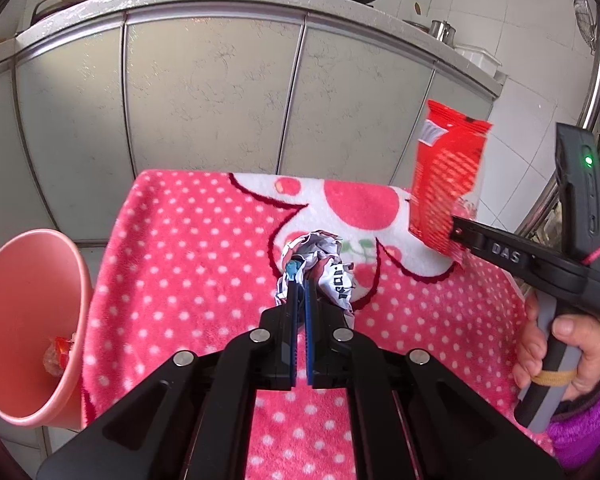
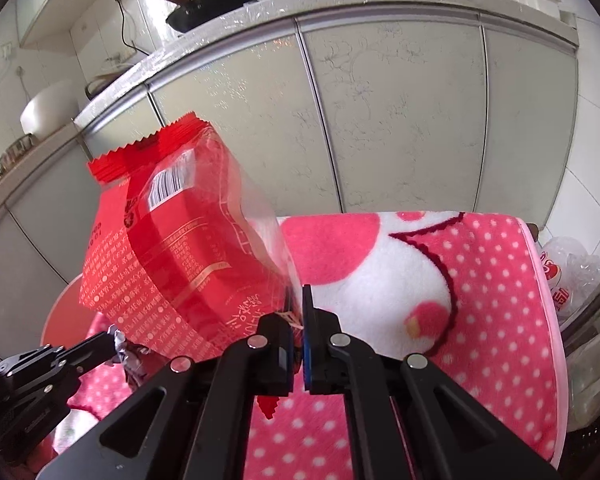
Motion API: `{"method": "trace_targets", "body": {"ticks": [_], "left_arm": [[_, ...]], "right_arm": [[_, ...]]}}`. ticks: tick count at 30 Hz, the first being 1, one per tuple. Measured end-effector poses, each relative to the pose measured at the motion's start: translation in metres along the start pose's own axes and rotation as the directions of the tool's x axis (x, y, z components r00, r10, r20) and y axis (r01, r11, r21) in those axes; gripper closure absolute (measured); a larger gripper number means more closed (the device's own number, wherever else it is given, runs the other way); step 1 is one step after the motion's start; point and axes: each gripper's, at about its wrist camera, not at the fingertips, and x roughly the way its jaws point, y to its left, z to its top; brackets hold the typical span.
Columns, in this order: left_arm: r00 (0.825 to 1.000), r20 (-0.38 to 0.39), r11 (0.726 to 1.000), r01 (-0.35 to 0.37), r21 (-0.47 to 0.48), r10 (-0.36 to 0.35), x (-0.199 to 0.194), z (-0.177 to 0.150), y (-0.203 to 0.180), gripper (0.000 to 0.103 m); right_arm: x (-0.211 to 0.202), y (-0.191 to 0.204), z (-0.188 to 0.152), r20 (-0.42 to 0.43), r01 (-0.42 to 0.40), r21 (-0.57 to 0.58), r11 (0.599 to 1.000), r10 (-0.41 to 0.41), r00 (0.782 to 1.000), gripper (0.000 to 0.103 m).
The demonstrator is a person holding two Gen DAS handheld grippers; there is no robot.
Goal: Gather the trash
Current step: 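Grasp the red snack bag with the right tool while the left tool holds the foil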
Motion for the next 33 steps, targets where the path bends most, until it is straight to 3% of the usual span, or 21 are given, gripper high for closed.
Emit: {"method": "trace_targets", "body": {"ticks": [14, 33], "left_arm": [[0.997, 0.073, 0.999, -0.010, -0.037, 0.013, -0.036, -0.002, 0.014, 0.101], [0.982, 0.174, 0.988, -0.049, -0.144, 0.074, -0.083, -0.008, 0.065, 0.101]], "right_arm": [[-0.025, 0.022, -0.005, 0.020, -0.023, 0.003, 1.000, 0.023, 1.000, 0.101], [-0.020, 0.094, 0.002, -0.004, -0.074, -0.093, 0.993, 0.074, 0.997, 0.101]]}}
